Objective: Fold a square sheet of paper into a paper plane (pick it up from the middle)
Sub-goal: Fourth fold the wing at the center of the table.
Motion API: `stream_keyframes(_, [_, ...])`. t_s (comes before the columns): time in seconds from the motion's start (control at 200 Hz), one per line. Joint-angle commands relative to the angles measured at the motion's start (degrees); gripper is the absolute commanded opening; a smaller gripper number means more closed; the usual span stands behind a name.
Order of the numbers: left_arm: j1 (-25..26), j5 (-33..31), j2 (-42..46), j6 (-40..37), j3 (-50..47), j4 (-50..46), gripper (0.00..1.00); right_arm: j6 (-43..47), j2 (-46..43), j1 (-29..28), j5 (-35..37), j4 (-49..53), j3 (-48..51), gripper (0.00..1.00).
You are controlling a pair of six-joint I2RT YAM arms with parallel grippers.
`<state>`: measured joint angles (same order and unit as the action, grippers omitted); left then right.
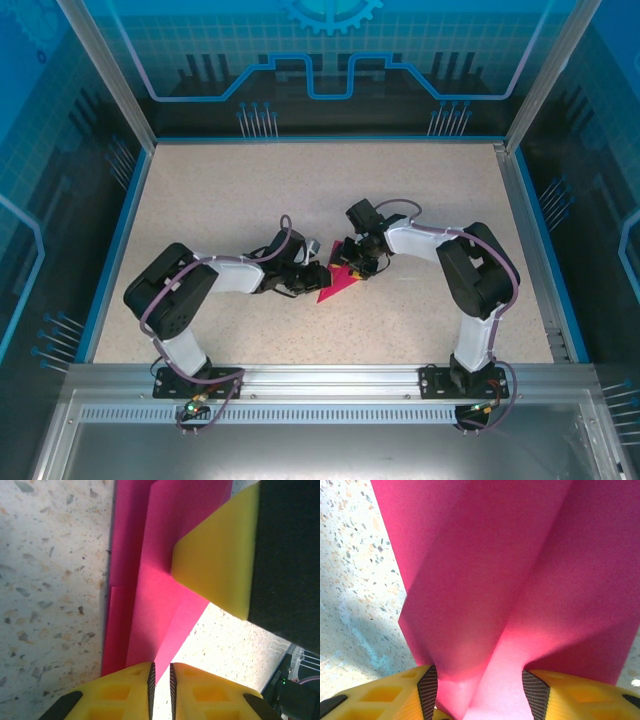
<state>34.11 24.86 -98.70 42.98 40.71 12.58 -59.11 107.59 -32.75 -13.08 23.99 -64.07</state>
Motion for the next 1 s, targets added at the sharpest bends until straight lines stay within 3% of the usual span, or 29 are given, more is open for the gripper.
stream_keyframes(0.0, [-0.25, -0.99, -0.94, -1.19, 1.47, -1.76, 0.18, 0.51, 4.51, -0.44, 4.54, 6.5, 4.13, 0.54])
stream_keyframes(0.375, [-0.36, -2.19, -0.53, -1.5, 1.78, -3.3, 0.18, 0.61, 5.77, -0.25, 5.69, 7.79, 3.65, 0.48])
stream_keyframes(0.995, [-0.37, -3.13, -0.92, -1.41, 1.62, -3.88, 0.17, 1.54, 8.4, -0.39, 5.57, 8.97, 2.08, 0.47])
